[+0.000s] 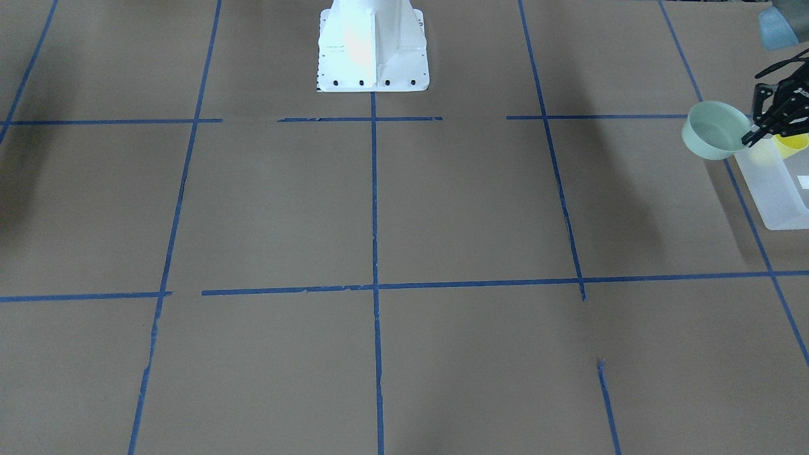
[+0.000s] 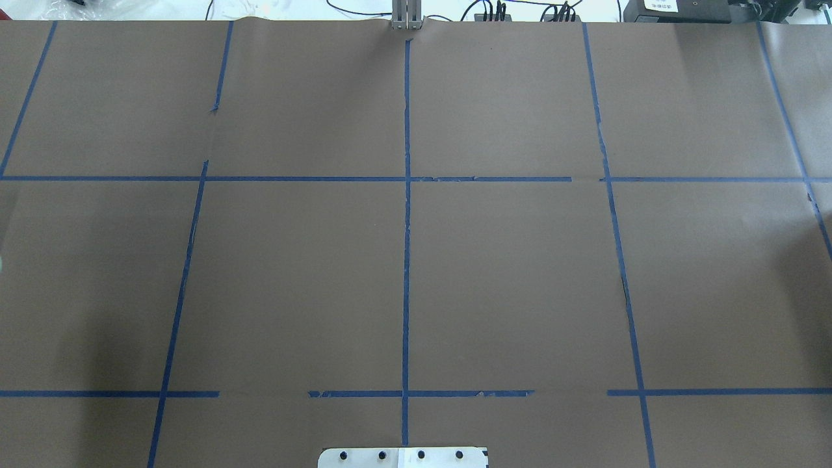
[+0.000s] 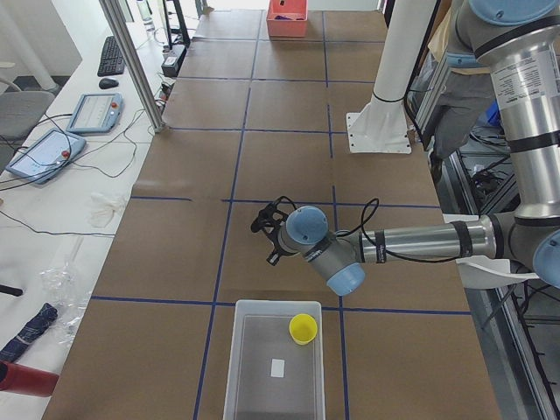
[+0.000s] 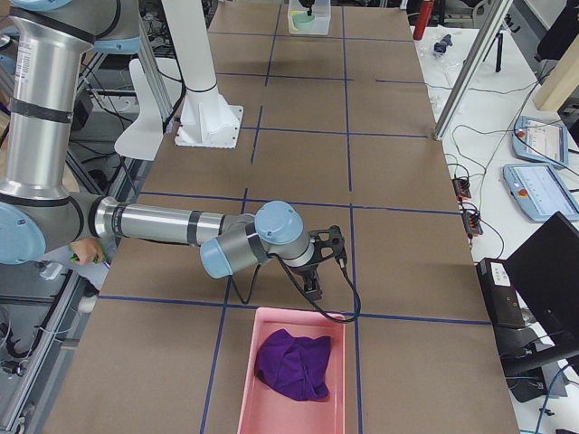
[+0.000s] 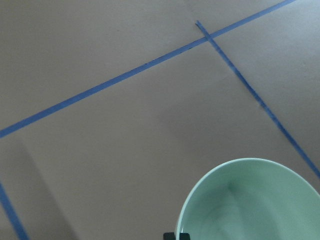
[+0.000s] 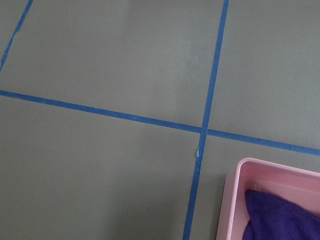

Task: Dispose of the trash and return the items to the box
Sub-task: 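Carry the green bowl back and place it in the clear bin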

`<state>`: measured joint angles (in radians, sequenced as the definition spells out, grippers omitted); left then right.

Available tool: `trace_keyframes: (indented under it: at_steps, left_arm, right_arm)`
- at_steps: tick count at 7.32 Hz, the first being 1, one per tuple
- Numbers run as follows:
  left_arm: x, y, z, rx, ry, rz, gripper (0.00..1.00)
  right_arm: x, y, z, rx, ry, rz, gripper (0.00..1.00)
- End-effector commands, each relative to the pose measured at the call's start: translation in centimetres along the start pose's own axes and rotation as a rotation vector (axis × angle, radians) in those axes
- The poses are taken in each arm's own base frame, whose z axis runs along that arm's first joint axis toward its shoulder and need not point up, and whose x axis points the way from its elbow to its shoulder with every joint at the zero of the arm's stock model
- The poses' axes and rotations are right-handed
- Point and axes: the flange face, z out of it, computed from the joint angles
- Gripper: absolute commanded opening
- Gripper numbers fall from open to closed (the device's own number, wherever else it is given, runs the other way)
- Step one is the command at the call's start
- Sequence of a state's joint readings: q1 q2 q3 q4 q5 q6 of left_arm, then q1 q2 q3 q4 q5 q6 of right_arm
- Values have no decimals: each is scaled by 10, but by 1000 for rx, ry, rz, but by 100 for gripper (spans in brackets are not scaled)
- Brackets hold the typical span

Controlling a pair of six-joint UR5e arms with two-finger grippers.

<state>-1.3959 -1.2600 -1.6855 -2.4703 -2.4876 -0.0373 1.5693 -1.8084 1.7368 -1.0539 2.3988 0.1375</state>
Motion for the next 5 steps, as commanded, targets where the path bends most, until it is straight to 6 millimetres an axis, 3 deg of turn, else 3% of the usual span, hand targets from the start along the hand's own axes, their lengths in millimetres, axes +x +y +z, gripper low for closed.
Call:
trace_keyframes:
  at_steps: [1,2,3,5]
  left_arm:
    - [-85,27,-35,-72,-94,106,0]
    - [-121,44,-38,-90,-117,124,0]
    - [-144,63,-26,-114,-107,131,0]
    - [-165,68,-19,-151,-158,108,0]
  right_arm:
    - [1,2,0,-2,0,2,100]
    - [1,4,1,-3,0,3,100]
    - [1,5,0,3,1,-4,100]
    - [2,6,1,6,-1,-6,100]
